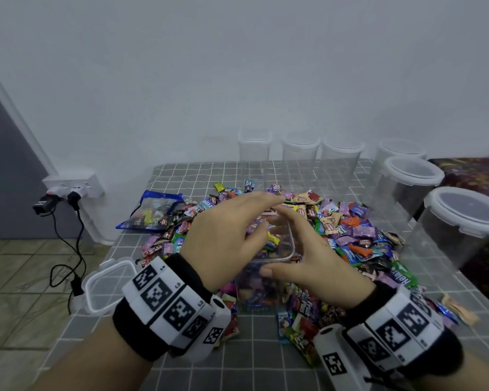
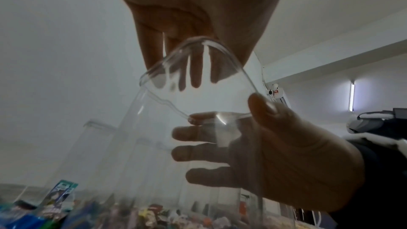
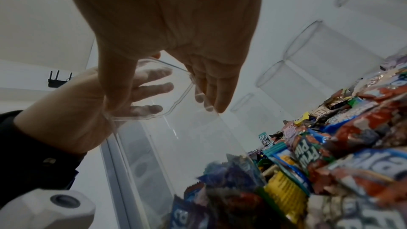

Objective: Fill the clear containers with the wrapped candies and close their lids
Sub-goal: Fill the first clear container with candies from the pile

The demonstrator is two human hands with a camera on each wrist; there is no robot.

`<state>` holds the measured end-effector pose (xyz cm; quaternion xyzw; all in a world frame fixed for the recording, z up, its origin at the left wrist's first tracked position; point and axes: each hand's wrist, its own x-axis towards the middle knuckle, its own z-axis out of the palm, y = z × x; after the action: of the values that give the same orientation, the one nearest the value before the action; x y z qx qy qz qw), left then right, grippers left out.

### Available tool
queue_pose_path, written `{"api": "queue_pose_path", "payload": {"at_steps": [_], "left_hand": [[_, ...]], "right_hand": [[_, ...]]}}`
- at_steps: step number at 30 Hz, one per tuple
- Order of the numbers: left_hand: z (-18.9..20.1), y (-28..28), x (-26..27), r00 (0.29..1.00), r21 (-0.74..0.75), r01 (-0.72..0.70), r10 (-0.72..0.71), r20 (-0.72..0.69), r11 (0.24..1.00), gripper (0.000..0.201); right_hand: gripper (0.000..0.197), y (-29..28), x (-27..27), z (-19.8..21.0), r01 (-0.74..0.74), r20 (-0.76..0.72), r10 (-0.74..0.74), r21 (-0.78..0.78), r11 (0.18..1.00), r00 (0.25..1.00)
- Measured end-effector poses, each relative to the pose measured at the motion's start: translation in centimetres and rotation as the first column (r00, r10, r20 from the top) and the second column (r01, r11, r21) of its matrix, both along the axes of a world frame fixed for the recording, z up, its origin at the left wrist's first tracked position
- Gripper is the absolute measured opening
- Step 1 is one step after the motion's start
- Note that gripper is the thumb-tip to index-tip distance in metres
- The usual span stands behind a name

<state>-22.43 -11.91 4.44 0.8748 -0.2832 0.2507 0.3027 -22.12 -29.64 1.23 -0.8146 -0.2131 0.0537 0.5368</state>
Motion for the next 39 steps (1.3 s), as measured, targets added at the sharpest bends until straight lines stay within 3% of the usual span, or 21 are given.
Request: {"api": "queue_pose_path", "payload": {"at_steps": [3,7,9,12,15,19,25,33,39], "left_hand": [[0.1,0.7,0.0,0.998,-0.163,-0.051,0.046,-0.035,0.985,0.043],[-0.1,2.8,0.7,0.960,-0.311,-0.184,0.103,-0.260,0.932,0.048],[-0.5,4.2,1.1,0.932,-0.222,-0.242,0.163,-0.324,0.944,0.043],[-1.3,6.2,1.1,0.881,0.166,-0.244,0.290,-0.373,0.955,0.039],[-2.5,7.2,0.6,0.793,0.483,-0.085,0.352,-0.497,0.872,0.067],[-4.3,6.8,-0.4,0.746,0.691,0.101,0.406,-0.528,0.715,0.104],[-5.4,5.7,-0.7,0.709,0.779,0.173,0.472,-0.523,0.603,0.118],[-6.9,5.4,0.0,0.708,0.787,0.166,0.484,-0.515,0.594,0.124],[-7.1,4.9,0.6,0.713,0.783,0.129,0.492,-0.500,0.609,0.111]], "right_hand": [[0.102,-0.2,-0.2,0.2,-0.004,-0.016,0.003,-0.067,0.998,1.000],[0.112,-1.4,0.0,0.8,-0.086,-0.082,0.069,-0.211,0.974,0.994],[0.103,-2.2,0.3,0.7,-0.146,-0.054,0.136,-0.344,0.927,0.989],[0.116,-3.1,0.4,-0.1,-0.146,-0.037,0.164,-0.675,0.723,0.986],[0.117,-3.6,-0.2,-0.7,-0.163,-0.077,0.179,-0.823,0.544,0.981],[0.113,-3.4,-1.1,-0.7,-0.170,-0.099,0.186,-0.893,0.417,0.978],[0.117,-2.7,-1.2,-0.9,-0.168,-0.105,0.214,-0.939,0.301,0.971],[0.119,-1.7,-1.5,-1.0,-0.167,-0.121,0.238,-0.968,0.186,0.964],[0.108,-1.4,-0.7,-1.5,-0.130,-0.085,0.255,-0.978,0.165,0.963]]}}
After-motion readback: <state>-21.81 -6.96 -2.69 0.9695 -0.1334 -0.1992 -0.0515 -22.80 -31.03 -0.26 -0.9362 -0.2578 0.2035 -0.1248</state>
